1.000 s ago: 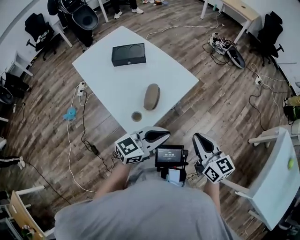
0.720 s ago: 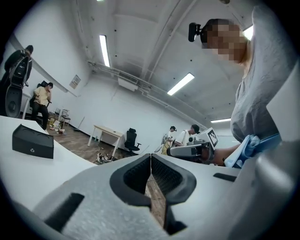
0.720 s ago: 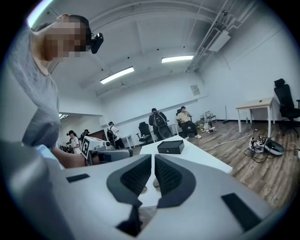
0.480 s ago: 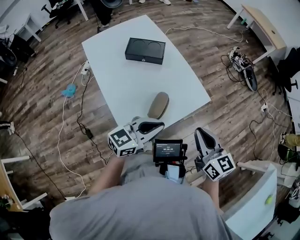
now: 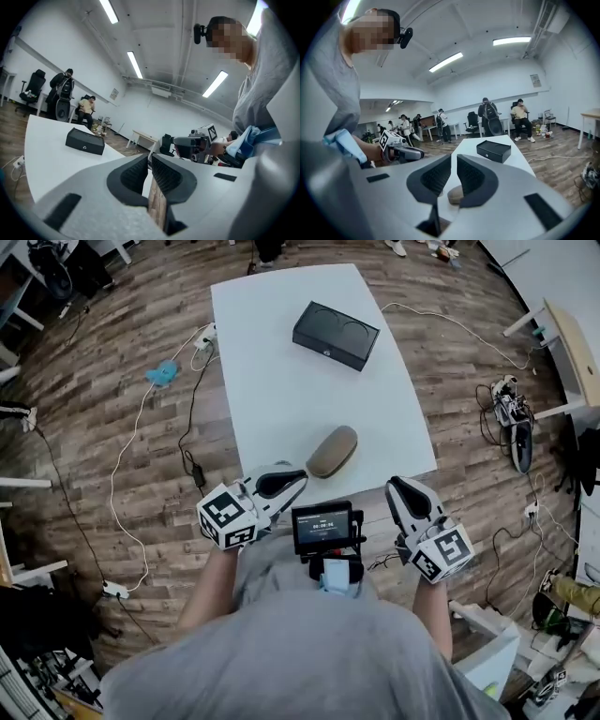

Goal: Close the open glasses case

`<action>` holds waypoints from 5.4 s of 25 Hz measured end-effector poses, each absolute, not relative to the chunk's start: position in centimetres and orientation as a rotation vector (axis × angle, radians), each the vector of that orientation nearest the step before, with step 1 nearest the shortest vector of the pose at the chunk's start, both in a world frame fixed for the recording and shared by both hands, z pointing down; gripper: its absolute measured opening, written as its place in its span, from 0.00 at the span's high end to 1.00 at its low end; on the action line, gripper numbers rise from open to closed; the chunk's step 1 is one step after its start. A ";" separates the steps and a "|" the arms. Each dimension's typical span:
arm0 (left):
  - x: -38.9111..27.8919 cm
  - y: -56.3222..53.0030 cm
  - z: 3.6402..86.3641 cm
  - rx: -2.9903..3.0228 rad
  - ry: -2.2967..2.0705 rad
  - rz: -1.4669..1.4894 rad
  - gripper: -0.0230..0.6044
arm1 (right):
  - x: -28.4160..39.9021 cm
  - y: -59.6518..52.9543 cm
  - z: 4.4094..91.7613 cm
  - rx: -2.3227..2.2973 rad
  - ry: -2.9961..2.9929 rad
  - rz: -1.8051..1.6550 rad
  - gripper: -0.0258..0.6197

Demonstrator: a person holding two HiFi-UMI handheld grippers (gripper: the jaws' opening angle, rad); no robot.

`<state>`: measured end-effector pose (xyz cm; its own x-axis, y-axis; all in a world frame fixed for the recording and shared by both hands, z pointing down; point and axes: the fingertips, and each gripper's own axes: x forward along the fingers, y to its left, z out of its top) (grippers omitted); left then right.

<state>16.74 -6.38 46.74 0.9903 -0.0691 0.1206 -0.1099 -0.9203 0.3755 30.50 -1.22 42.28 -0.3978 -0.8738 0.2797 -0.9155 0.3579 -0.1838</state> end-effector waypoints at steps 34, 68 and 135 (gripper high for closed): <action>19.8 -8.8 67.2 2.617 -0.610 0.801 0.58 | 29.5 -12.6 65.8 0.321 -1.850 -0.608 0.67; 18.3 -10.0 69.0 2.732 -0.615 1.126 0.57 | 27.4 -10.7 66.2 0.603 -1.659 -0.793 0.83; 18.4 -8.6 70.8 2.714 -0.591 1.160 0.57 | 26.1 -7.4 69.2 0.449 -1.646 -0.766 0.83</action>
